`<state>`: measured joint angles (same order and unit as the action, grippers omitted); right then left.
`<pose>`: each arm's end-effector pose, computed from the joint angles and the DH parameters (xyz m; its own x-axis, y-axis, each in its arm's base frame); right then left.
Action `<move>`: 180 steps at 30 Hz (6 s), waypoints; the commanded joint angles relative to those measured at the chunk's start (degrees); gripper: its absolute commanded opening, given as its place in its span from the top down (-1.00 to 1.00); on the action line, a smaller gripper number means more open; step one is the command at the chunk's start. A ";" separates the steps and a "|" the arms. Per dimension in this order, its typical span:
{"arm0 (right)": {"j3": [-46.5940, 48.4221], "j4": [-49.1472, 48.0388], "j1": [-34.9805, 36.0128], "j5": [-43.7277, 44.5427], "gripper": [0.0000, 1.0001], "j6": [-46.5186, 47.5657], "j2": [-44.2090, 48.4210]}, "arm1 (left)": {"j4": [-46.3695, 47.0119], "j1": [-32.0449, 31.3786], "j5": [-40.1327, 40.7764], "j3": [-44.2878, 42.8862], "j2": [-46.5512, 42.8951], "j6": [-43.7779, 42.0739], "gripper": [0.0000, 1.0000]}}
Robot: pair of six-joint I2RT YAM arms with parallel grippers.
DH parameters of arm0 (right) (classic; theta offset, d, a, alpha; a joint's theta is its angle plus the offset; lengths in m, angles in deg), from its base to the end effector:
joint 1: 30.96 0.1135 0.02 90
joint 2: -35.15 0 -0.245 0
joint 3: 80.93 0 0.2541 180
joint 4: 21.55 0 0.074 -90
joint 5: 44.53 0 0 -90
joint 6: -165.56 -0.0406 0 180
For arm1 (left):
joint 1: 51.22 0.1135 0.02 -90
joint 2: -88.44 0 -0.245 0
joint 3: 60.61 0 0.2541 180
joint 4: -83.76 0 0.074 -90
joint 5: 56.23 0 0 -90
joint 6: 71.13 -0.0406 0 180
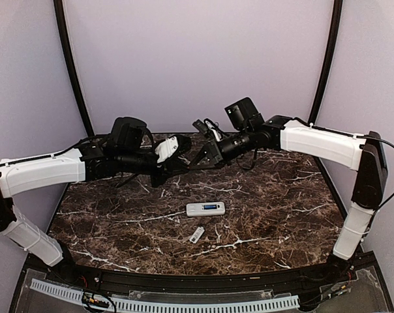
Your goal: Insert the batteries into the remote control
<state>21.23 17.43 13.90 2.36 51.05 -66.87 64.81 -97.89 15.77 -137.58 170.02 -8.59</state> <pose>0.2681 0.3059 0.2888 -0.7746 -0.3436 -0.5309 -0.6274 0.3127 0.7131 0.2246 -0.2564 0.2904 0.1653 0.4639 -0.8703 0.9128 0.2622 0.3131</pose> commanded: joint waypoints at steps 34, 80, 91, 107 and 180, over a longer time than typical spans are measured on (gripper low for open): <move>-21.23 -12.44 -8.61 3.36 1.00 -1.85 -7.54 | -6.33 -0.17 -4.09 -6.48 30.01 -4.71 -0.56; -15.48 -1.89 -8.12 5.81 1.00 7.42 -12.37 | -3.95 -0.13 -2.50 -3.84 30.31 -3.52 -0.31; -18.75 -6.26 -7.29 2.01 1.00 3.59 -13.44 | -2.25 -0.17 -4.01 -3.00 30.71 -1.65 -0.24; -17.31 -4.58 -6.45 5.46 0.77 4.46 -13.50 | -1.55 -0.17 -5.31 -2.79 31.45 -0.64 -0.12; -11.77 8.86 -5.07 16.35 0.69 6.58 -9.48 | -2.92 -0.17 -4.64 -2.24 32.48 0.54 -0.19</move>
<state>10.13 25.98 8.17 18.32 57.56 -76.90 63.25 -97.74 11.90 -141.07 201.18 -7.91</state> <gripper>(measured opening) 0.151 0.557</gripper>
